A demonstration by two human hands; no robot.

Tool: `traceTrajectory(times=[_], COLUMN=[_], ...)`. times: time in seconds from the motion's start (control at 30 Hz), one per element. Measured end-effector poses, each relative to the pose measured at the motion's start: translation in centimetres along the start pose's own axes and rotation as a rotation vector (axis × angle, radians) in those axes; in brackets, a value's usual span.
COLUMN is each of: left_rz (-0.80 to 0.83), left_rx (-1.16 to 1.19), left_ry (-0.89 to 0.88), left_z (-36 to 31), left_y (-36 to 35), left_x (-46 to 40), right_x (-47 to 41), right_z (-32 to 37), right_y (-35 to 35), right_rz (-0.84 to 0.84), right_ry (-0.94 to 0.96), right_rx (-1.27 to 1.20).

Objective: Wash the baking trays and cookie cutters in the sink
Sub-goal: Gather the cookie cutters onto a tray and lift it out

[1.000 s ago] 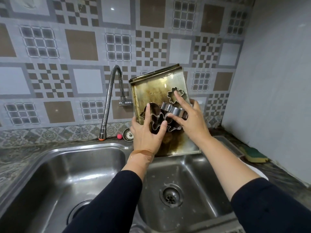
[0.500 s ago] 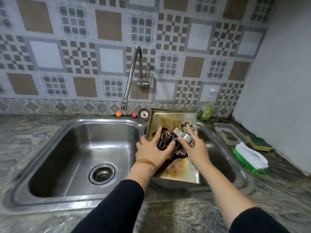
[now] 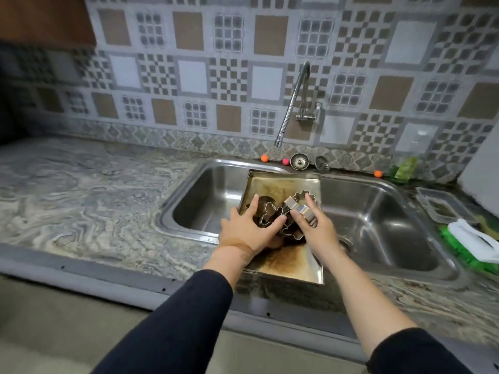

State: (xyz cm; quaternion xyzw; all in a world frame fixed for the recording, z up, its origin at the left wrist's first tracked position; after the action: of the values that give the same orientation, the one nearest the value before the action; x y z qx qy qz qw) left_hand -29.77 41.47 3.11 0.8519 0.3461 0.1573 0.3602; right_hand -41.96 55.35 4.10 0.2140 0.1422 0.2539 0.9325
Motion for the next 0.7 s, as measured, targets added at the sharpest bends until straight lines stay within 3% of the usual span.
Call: traceTrajectory(times=[0.3, 0.7], left_rz=[-0.081, -0.093], left_rx=[0.040, -0.023], left_ry=[0.116, 0.145], left_z=[9.8, 24.8], left_y=[8.8, 23.7], left_x=[-0.5, -9.6], right_x=[-0.2, -4.6], right_z=[5.8, 15.5], right_y=[-12.1, -32.4], right_rz=[0.114, 0.157], right_ry=[0.043, 0.049], right_rx=[-0.023, -0.075])
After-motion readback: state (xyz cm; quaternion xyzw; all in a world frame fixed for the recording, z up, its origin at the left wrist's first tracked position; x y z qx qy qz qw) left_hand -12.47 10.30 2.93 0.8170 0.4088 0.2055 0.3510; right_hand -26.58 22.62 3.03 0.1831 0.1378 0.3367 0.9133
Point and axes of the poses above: each hand's wrist, its own x-axis away from the middle knuckle, its own y-axis out of the back of the hand, z = x × y, the point moved 10 cm from there along -x, towards the middle knuckle, and after that the axes turned 7 degrees about x, right-handed, at the moved point
